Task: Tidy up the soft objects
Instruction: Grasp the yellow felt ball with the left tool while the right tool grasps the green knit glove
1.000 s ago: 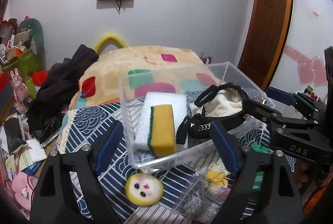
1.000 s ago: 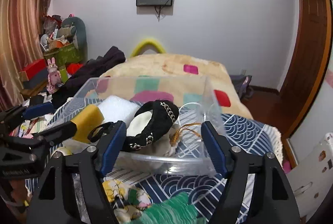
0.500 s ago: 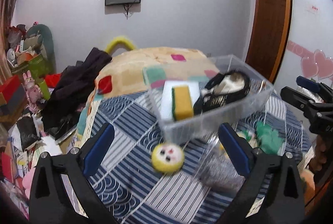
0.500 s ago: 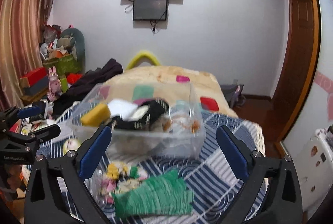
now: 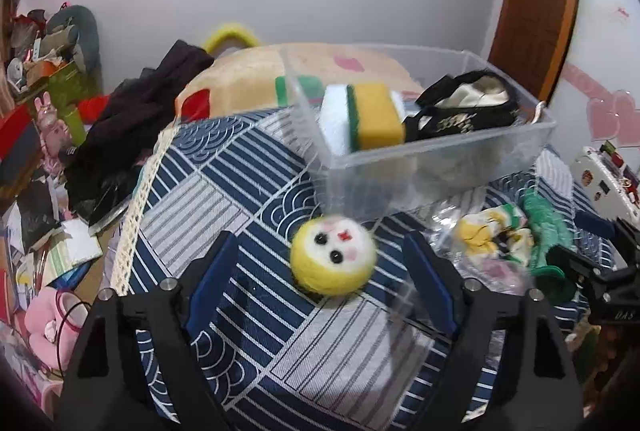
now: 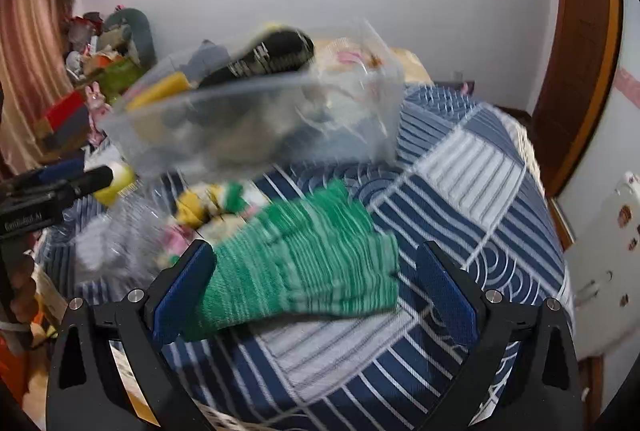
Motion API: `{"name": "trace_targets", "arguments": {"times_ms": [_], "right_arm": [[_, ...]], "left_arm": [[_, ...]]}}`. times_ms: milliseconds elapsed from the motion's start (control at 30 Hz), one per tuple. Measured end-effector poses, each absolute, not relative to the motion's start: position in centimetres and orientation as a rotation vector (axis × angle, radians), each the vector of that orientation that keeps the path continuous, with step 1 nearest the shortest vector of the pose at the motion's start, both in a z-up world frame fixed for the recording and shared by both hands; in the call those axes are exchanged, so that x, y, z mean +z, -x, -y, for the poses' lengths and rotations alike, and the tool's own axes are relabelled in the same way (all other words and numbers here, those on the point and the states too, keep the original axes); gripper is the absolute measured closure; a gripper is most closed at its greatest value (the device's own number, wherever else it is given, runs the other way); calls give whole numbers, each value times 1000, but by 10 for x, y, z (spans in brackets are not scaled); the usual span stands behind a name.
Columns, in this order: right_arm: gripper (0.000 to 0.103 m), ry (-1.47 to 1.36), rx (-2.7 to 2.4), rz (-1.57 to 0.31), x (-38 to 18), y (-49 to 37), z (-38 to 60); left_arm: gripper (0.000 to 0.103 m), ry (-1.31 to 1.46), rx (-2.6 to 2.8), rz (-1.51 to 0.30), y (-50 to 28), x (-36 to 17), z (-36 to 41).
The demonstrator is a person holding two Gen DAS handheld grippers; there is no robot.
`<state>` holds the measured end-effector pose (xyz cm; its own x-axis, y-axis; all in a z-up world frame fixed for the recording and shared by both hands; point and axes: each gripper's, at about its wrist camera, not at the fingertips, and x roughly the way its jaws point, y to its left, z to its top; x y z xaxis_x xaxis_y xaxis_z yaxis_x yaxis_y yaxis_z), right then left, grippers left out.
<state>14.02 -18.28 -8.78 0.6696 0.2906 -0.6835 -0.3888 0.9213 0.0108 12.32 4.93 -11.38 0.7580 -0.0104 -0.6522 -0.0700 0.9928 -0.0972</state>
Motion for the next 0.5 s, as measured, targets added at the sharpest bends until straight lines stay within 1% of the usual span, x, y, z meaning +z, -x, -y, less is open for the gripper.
{"name": "trace_targets", "arguments": {"times_ms": [33,67,100,133,167,233,267,300,333,433,500], "right_arm": [[3,130,388,-757,-90,-141,184],[4,119,391,-770,-94,-142,186],[5,113,396,-777,-96,-142,188],[13,116,398,-779,-97,-141,189],[18,126,397,-777,-99,-140,189],[36,149,384,-765,-98,-138,189],[42,149,390,-762,-97,-137,190],[54,146,398,-762,-96,-136,191],[62,145,404,-759,-96,-135,192],[75,156,400,-742,-92,-132,194],[79,162,393,-725,-88,-131,195]], "left_arm": [[27,119,40,-721,-126,-118,-50],[34,122,46,-728,-128,-122,-50],[38,127,51,-739,-130,-127,-51],[43,134,51,-756,-133,-132,-51],[50,140,48,-772,-135,-136,-51],[58,154,27,-786,-136,-141,-52],[58,159,17,-787,-136,-142,-52],[59,155,8,-783,-134,-142,-50],[59,145,10,-779,-132,-142,-49],[60,106,30,-760,-126,-140,-44],[60,104,24,-754,-122,-139,-43]]}}
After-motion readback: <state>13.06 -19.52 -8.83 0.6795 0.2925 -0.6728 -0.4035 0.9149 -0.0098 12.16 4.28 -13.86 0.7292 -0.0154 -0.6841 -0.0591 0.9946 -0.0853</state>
